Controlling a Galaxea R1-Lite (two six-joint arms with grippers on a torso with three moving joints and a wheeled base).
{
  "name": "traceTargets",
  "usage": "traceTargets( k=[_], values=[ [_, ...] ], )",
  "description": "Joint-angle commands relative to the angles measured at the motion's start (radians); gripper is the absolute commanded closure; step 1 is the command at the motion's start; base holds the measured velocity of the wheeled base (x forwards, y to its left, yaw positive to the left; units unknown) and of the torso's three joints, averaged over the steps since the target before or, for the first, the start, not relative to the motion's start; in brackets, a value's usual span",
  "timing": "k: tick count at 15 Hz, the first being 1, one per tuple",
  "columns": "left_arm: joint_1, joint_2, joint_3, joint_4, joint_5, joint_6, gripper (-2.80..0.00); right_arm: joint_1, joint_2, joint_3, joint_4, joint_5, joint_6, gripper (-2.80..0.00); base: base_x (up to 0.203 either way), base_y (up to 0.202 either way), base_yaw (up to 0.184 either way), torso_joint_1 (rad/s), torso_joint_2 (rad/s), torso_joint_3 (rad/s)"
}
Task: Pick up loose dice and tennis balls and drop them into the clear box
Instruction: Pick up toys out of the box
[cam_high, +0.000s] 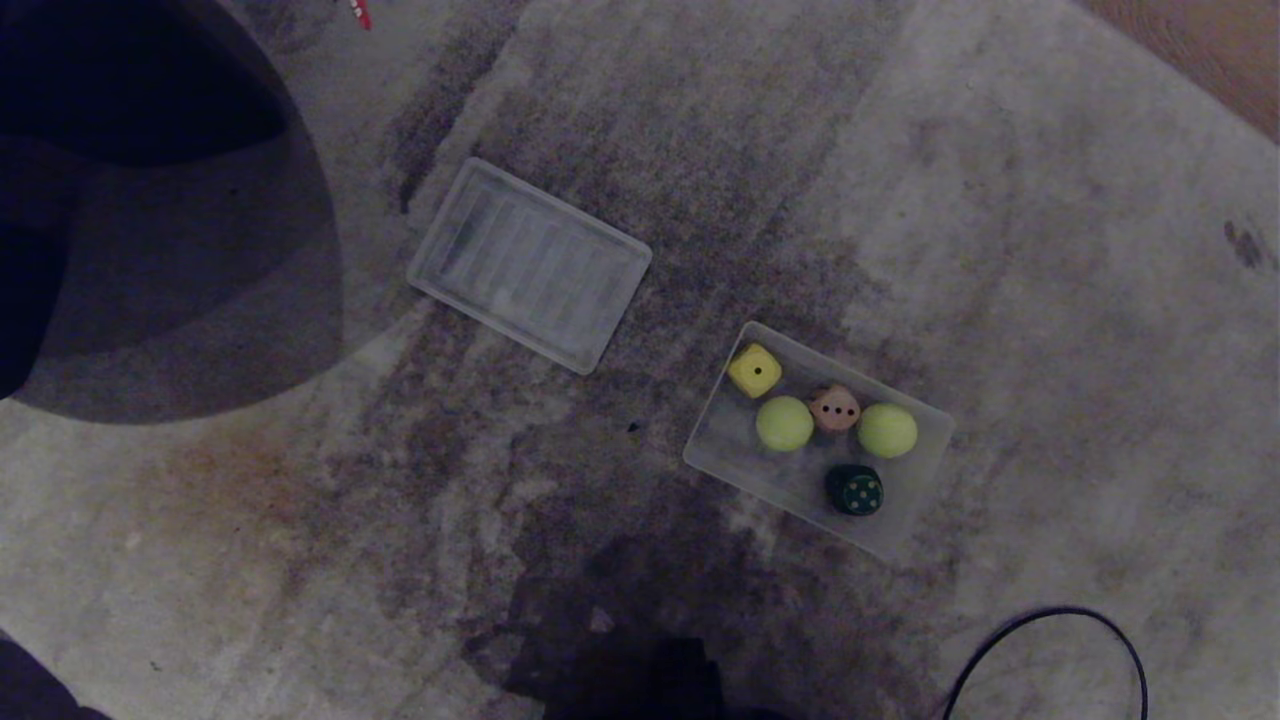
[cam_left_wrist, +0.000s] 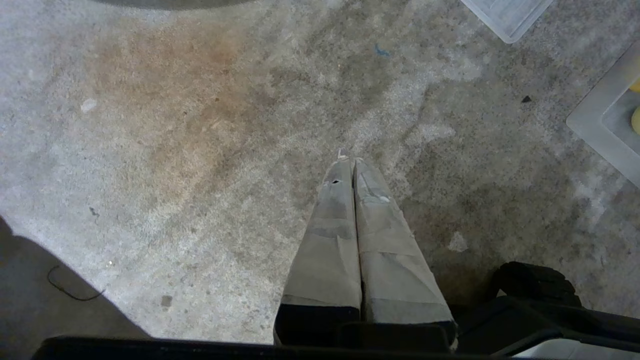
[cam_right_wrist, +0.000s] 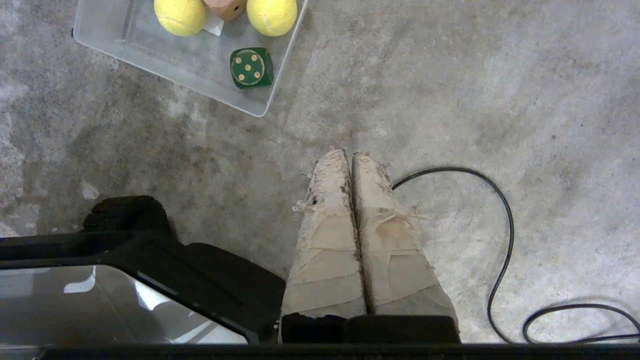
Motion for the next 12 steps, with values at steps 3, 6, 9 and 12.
traceTargets(
  k=[3, 6, 9, 12],
  values=[
    [0.000, 0.001, 0.000, 0.000, 0.001, -0.001, 0.00, 0.000, 0.003, 0.000, 0.001, 0.000, 0.002, 0.00, 0.000, 0.000, 0.000, 0.000, 0.00, 0.000],
    [0.000, 0.001, 0.000, 0.000, 0.001, -0.001, 0.00, 0.000, 0.003, 0.000, 0.003, 0.000, 0.000, 0.00, 0.000, 0.000, 0.000, 0.000, 0.00, 0.000],
    [0.000, 0.001, 0.000, 0.000, 0.001, -0.001, 0.00, 0.000, 0.003, 0.000, 0.003, 0.001, 0.000, 0.00, 0.000, 0.000, 0.000, 0.000, 0.00, 0.000],
    [0.000, 0.001, 0.000, 0.000, 0.000, -0.001, 0.00, 0.000, 0.003, 0.000, 0.003, 0.000, 0.000, 0.00, 0.000, 0.000, 0.000, 0.000, 0.00, 0.000]
  ],
)
